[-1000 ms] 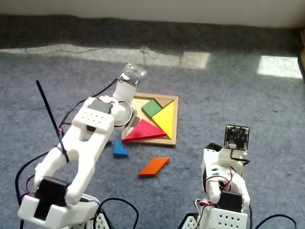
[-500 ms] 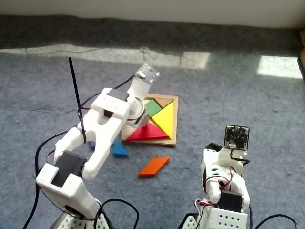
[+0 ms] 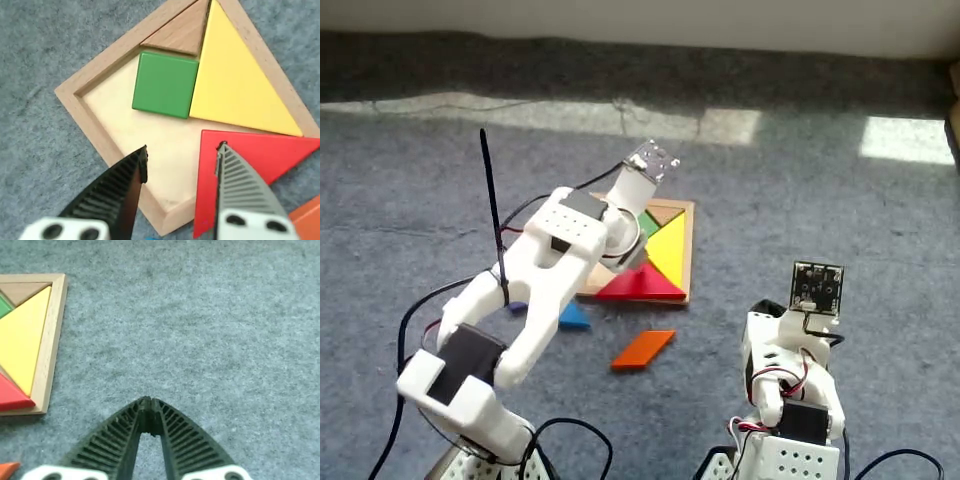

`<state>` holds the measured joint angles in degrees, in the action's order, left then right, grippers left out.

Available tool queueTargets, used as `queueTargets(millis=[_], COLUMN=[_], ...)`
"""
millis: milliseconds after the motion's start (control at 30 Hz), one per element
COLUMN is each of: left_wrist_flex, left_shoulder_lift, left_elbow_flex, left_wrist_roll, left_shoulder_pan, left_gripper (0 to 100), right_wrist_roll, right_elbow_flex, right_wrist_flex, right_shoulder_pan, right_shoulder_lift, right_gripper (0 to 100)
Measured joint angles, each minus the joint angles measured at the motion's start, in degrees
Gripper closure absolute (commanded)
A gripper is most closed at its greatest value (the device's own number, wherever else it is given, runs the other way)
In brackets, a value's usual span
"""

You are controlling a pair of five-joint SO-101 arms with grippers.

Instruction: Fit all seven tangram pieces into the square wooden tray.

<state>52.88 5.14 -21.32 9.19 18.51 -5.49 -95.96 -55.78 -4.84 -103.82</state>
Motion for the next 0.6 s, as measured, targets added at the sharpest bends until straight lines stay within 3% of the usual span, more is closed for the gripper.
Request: queueTargets(millis=[333, 600], left_wrist_flex=[2.5, 2.3], left_shoulder_lift=[-8.9, 0.8], left_elbow_flex=[-8.9, -6.6], left_wrist_roll=[0.0, 0.0], left_shoulder_pan=[4.0, 4.3], left_gripper=[76, 77], right_wrist_roll=[0.0, 0.0], right_elbow_flex=[0.0, 0.0], right_wrist_flex=[0.0, 0.0], right_shoulder_pan=[0.0, 0.0], right_shoulder_lift=[0.0, 0.0], right_gripper=[99.1, 99.1])
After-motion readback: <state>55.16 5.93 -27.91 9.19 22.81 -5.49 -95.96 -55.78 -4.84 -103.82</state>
